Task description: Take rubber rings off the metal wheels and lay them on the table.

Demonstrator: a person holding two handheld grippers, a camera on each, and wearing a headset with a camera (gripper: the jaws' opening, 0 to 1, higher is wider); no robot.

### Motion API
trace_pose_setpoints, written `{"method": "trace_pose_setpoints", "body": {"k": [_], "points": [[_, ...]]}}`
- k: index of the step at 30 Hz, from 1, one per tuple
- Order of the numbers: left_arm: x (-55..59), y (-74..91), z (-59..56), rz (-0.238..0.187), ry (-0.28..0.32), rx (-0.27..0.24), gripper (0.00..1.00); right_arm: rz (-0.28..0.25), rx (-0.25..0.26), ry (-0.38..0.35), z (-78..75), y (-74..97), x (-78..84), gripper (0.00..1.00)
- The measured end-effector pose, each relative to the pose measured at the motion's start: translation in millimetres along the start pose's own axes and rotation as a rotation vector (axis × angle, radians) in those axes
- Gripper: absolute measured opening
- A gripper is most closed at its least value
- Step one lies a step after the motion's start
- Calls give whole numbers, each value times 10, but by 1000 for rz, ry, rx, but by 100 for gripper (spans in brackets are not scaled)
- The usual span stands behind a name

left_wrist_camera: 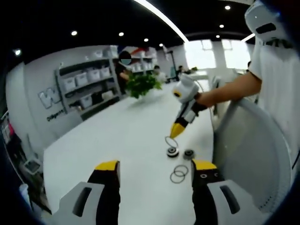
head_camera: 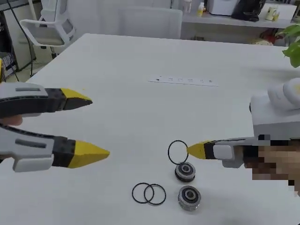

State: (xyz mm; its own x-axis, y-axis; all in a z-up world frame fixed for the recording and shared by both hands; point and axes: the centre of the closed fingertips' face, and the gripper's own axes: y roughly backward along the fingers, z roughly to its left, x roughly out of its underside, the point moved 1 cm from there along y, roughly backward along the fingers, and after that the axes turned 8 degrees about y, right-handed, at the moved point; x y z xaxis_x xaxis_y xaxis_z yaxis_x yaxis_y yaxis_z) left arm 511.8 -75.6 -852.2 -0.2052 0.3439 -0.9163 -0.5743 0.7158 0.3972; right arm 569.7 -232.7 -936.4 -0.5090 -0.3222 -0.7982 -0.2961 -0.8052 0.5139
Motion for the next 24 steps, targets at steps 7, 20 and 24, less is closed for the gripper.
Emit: {"method": "trace_pose_setpoints", "body": {"k": [7, 20, 24], "points": [[365, 130, 38, 29, 91, -74, 65, 75, -35, 30, 107, -125, 156, 0], [706, 182, -69, 64, 194, -98, 65, 223, -43, 114, 128, -329, 488, 0], [755, 160, -105, 69, 208, -96, 64, 260, -42, 142, 129, -370, 565, 0]]}}
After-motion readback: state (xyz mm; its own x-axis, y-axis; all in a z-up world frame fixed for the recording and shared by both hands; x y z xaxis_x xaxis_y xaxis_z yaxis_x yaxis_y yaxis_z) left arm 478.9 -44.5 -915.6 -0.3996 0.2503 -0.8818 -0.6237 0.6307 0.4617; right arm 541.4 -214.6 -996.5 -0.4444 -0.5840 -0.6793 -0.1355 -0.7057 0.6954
